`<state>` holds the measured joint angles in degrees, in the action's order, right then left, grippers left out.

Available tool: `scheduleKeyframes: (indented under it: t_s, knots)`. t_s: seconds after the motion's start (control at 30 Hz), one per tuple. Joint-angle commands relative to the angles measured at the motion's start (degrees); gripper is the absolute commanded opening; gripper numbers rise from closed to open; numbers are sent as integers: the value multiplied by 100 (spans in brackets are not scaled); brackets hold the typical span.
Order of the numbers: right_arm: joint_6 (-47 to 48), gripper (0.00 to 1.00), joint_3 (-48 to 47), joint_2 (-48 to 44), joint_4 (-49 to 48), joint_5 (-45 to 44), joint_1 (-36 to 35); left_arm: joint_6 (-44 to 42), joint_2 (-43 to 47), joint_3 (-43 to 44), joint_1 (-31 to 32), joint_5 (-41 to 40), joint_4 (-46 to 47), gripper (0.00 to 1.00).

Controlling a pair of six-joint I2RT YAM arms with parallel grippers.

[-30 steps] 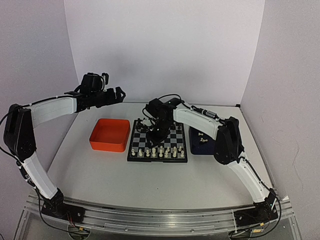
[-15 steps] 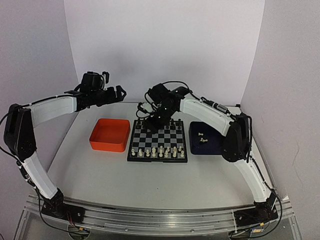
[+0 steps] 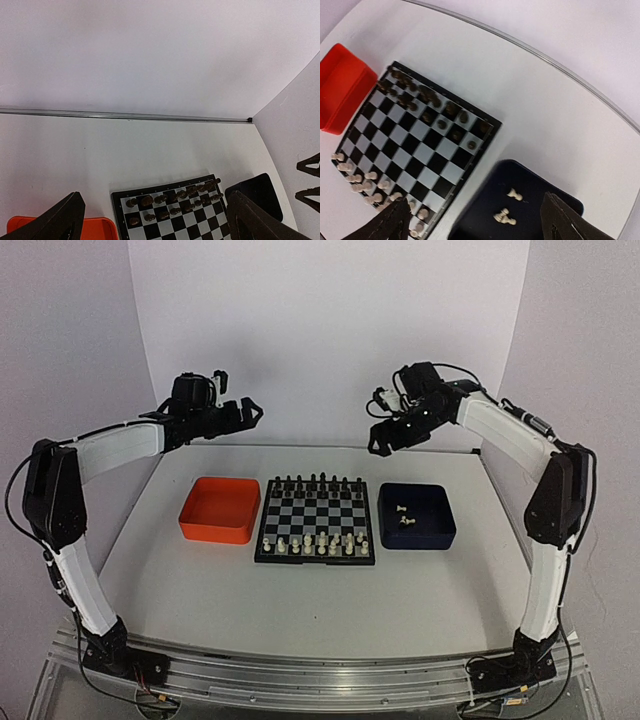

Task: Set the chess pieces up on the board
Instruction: Place the chess piece on the chessboard, then pick up the chess piece from the storage box.

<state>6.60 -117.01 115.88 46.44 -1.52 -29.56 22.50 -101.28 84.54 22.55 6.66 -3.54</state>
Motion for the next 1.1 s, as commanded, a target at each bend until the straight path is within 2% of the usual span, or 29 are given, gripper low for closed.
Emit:
scheduleKeyframes:
  t_s: [0.0, 0.2, 0.33, 0.47, 0.6, 0.87, 1.07]
  knots:
    - [282, 89, 735, -458, -103, 238, 554, 108, -395, 727, -31, 126, 104, 100]
    - [615, 88, 1473, -576, -69, 616, 1171, 252, -981, 1762, -31, 78, -530, 100]
    - [746, 85, 1600, -433, 155, 1063, 1447, 178, -1331, 2280, -26, 99, -747, 100]
    - [2307, 84, 1870, -330, 331, 1454, 1481, 78, -1618, 2545, -31, 115, -657, 100]
    - [3433, 83, 1669, -110, 546, 1990, 1559, 48, -1906, 2970, -22, 210, -836, 100]
    - [4716, 81, 1472, 299, 765, 2492, 1875, 164, -1905, 2965, -22, 194, -840, 100]
    - [4866, 76, 1146, 603, 835, 2494, 1953, 252, -1861, 2919, -2, 243, -809, 100]
